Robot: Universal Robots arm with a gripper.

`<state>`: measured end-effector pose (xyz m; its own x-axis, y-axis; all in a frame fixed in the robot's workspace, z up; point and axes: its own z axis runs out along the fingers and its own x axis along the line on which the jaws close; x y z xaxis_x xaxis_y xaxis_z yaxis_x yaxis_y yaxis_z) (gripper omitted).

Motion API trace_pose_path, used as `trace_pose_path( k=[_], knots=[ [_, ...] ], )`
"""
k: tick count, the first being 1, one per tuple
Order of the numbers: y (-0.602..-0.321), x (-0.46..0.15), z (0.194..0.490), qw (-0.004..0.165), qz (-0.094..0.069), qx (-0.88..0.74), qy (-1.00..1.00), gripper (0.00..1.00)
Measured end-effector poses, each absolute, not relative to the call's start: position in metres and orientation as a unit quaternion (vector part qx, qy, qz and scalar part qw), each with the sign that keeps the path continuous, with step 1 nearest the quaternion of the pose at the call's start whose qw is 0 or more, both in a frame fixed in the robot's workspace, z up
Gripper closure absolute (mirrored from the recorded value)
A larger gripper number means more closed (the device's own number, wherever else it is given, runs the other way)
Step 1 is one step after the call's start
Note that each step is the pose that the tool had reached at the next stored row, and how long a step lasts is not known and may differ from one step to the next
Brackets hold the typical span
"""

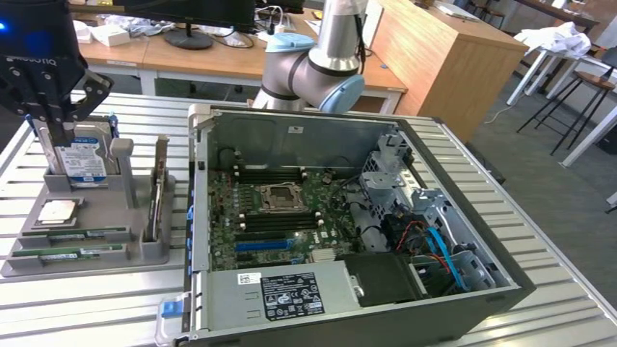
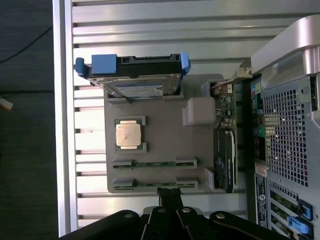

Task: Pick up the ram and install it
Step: 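Pick up the ram and move it above insertion slot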

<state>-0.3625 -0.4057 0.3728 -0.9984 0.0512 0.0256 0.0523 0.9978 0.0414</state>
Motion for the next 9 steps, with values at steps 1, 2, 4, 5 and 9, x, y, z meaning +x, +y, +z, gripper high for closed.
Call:
trace_pose_path(
  k=[1,2,4,5,9],
  knots=[
    [-0.4057,-0.3625,0.3728,0.012,-0.021,-0.023,-0.999,0.9],
    [-0.4057,-0.3625,0.3729,0.012,-0.021,-0.019,-1.0,0.9],
    [-0.4057,-0.3625,0.3728,0.013,-0.021,-0.01,-1.0,0.9],
    [-0.4057,-0.3624,0.3728,0.013,-0.021,-0.005,-1.0,0.9],
    [-0.4057,-0.3624,0.3727,0.013,-0.02,0.015,-1.0,0.9]
  ],
)
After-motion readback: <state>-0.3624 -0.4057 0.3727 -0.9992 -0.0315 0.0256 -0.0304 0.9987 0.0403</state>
